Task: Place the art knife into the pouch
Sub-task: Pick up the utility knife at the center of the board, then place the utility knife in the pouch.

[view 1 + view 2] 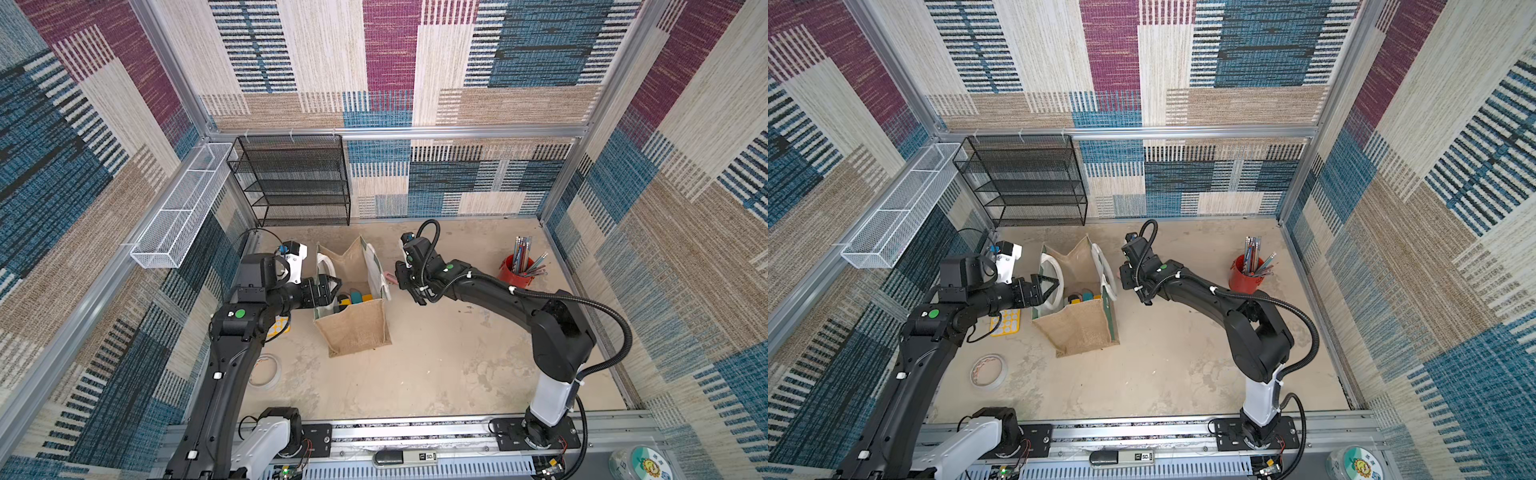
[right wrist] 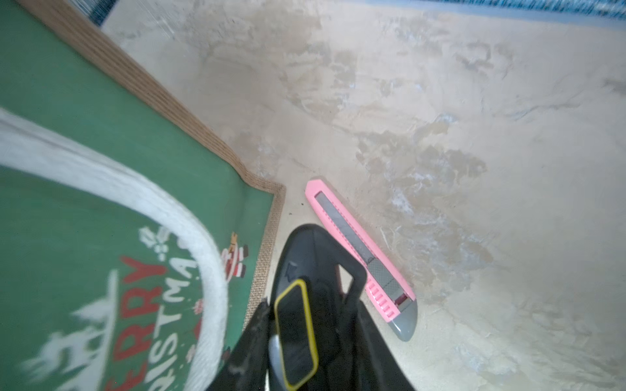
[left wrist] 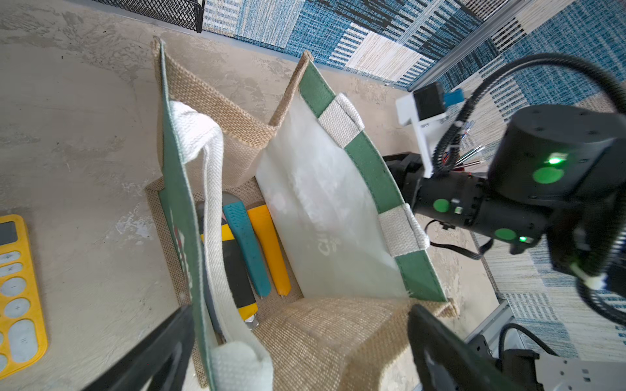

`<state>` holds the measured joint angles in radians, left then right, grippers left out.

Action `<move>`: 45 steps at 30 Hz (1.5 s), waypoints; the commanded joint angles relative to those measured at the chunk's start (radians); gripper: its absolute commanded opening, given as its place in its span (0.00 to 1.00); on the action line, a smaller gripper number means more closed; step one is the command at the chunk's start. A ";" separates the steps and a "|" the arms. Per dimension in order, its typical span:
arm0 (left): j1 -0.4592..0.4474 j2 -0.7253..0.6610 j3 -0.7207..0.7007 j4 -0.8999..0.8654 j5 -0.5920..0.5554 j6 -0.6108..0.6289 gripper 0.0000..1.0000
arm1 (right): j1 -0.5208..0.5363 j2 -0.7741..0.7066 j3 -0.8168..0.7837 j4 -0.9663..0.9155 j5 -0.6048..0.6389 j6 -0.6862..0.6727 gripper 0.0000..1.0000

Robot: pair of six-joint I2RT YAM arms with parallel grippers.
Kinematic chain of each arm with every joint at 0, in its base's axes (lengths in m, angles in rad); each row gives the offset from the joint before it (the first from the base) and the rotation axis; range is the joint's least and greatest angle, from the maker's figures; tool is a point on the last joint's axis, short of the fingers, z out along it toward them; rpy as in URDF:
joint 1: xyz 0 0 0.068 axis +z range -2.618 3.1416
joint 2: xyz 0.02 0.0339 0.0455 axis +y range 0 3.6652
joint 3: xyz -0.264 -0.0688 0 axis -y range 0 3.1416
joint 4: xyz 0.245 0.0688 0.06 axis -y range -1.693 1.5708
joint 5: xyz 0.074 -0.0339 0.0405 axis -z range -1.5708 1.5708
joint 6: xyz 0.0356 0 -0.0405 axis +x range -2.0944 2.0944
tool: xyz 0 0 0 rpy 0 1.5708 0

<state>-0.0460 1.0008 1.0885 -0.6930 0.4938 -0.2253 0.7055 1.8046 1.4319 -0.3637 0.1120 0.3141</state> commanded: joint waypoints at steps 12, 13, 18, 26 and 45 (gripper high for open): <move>0.001 0.007 -0.004 -0.001 -0.077 0.052 0.99 | 0.042 -0.049 0.229 -0.021 -0.121 -0.022 0.22; 0.001 0.006 -0.008 0.001 -0.078 0.052 0.99 | 0.052 -0.043 0.247 -0.027 -0.124 -0.024 0.21; 0.001 0.002 -0.016 0.009 -0.084 0.052 0.99 | 0.116 -0.005 0.346 -0.052 -0.157 -0.041 0.22; 0.001 0.004 -0.036 0.066 -0.052 0.021 0.99 | 0.164 0.129 0.487 -0.058 -0.346 -0.030 0.21; 0.001 0.006 -0.058 0.089 -0.059 0.024 0.99 | 0.169 0.254 0.639 -0.118 -0.365 -0.027 0.70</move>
<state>-0.0460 1.0058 1.0355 -0.6327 0.4248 -0.2058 0.8749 2.0556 2.0422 -0.4774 -0.2760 0.3012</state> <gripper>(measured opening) 0.991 0.626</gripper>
